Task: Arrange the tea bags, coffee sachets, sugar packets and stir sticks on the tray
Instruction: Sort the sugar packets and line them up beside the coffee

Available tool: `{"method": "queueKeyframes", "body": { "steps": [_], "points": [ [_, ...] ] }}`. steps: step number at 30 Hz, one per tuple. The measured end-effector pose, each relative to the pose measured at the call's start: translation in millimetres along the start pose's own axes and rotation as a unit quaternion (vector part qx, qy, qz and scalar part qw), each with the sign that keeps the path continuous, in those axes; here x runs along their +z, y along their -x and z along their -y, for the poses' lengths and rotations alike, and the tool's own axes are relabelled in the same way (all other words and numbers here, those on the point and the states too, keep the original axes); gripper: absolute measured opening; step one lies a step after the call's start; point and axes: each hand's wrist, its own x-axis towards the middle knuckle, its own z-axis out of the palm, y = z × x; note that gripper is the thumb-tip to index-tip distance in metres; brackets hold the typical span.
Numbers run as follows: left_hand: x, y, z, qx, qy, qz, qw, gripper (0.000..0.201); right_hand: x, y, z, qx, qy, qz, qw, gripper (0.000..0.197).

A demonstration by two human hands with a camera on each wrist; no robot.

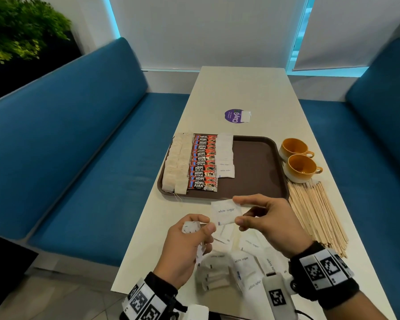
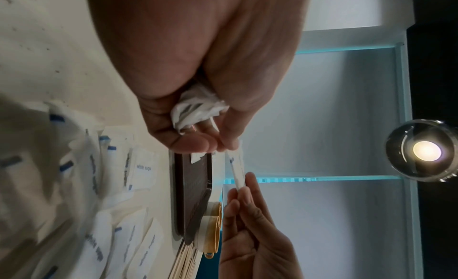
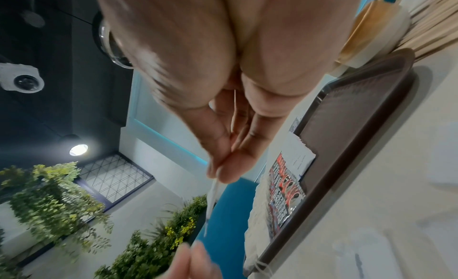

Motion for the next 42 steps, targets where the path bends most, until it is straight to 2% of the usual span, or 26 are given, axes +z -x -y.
{"method": "queueKeyframes", "body": {
  "steps": [4,10,15,19,26,28,35,42],
  "points": [
    [-8,-7,-6,-0.05,0.056,-0.004,0.997,0.024,-12,-46,-4,0.03,-0.046,-0.042,0.998,0.044],
    [-16,-12,-4,-0.114,0.079,0.014,0.99,0.032,-23,-132,-21,0.072,-0.07,-0.062,0.993,0.039],
    [-18,-14,-4,-0.133,0.083,0.025,0.987,0.05,-16,-181,-43,0.119,-0.016,-0.063,0.991,0.035],
    [-19,-14,-7,-0.138,0.083,0.022,0.987,0.052,-14,-205,-57,0.173,0.017,-0.056,0.983,0.032],
    [-24,-18,-5,-0.142,0.082,0.001,0.986,0.026,-9,-214,-60,0.202,0.13,-0.057,0.969,0.028],
    [-25,-19,-4,-0.145,0.081,-0.001,0.986,0.024,-7,-216,-60,0.208,0.163,-0.057,0.963,0.028],
    [-27,-18,-5,-0.137,0.112,0.002,0.984,0.027,-10,-208,-45,0.187,0.187,-0.062,0.962,0.031],
    [-27,-10,-6,-0.113,0.138,0.038,0.983,0.053,-14,-165,-13,0.101,0.141,-0.09,0.981,0.024]
  ]
}}
